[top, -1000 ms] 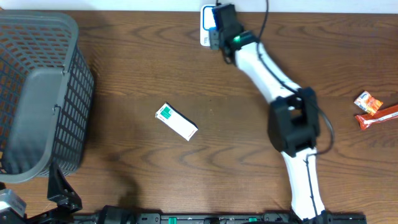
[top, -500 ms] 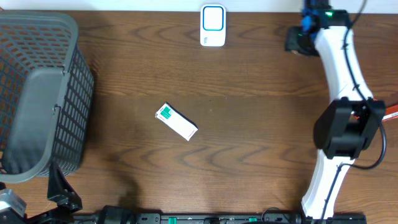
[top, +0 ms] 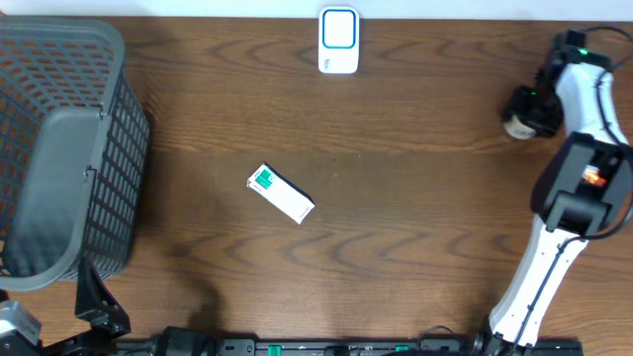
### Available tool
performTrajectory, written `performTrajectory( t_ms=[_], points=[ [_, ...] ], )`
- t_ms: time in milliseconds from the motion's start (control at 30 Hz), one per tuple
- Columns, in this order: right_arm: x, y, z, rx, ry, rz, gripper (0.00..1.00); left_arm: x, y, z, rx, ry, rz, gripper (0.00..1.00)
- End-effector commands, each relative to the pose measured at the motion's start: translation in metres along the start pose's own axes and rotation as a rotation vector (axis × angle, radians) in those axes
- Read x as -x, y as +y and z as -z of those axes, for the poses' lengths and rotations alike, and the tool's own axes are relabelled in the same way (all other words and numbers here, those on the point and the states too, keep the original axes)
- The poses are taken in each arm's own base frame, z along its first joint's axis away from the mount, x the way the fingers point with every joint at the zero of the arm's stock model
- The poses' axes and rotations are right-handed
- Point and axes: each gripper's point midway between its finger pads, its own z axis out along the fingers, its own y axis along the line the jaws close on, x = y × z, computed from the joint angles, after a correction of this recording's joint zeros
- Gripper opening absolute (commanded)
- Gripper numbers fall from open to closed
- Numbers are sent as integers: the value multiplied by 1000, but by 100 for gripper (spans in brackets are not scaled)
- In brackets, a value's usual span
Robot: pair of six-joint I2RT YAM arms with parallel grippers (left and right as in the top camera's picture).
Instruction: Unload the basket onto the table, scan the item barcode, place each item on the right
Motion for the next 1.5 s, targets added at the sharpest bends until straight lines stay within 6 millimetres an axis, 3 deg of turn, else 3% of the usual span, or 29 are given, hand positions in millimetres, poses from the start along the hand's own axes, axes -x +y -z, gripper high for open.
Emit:
performTrajectory(
  t_ms=[0, 67, 100, 200, 233, 333, 433, 567, 633, 767, 833, 933, 967, 1033, 1167, 1200, 1300, 1367, 1467],
  points=[
    [0, -64, -19, -109, 37, -89, 56, 0, 1, 0, 10, -2, 9, 92],
    [0, -87, -19, -119, 47, -133, 56, 1, 1, 0, 10, -2, 9, 92],
    [-2, -96, -19, -119, 55, -152, 61, 0, 1, 0, 10, -2, 9, 93],
    [-7, -109, -18, -91, 82, -189, 96, 0, 1, 0, 10, -2, 9, 93],
    [-8, -108, -16, -73, 89, -191, 99, 1, 1, 0, 10, -2, 9, 92],
    [-3, -101, -3, -38, 77, -171, 99, 0, 1, 0, 10, -2, 9, 92],
    [9, -86, 27, -28, 21, -144, 99, 1, 1, 0, 10, -2, 9, 93],
    [24, -47, 81, 12, -86, -73, 99, 1, 1, 0, 10, -2, 9, 93],
    [24, -18, 109, 37, -140, -6, 99, 0, 1, 0, 10, -2, 9, 93],
    [0, 44, 147, 81, -170, 122, 99, 1, 1, 0, 10, -2, 9, 93],
    [-22, 79, 154, 127, -137, 189, 97, 0, 1, 0, 10, -2, 9, 93],
    [-61, 127, 154, 174, -54, 261, 80, 0, 1, 0, 10, -2, 9, 93],
    [-73, 140, 154, 172, -36, 294, 84, 0, 1, 0, 10, -2, 9, 92],
    [-92, 164, 153, 170, -21, 360, 99, 1, 1, 0, 10, -2, 9, 93],
    [-128, 201, 157, 165, 1, 426, 99, 0, 1, 0, 10, -2, 9, 93],
    [-135, 205, 157, 164, 12, 424, 97, 0, 1, 0, 10, -2, 9, 93],
    [-165, 224, 160, 165, 54, 450, 77, 1, 1, 0, 10, -2, 9, 92],
    [-175, 235, 161, 142, 30, 494, 67, 1, 1, 0, 10, -2, 9, 93],
    [-189, 258, 164, 148, -9, 521, 41, 0, 1, 0, 10, -2, 9, 92]
  ],
)
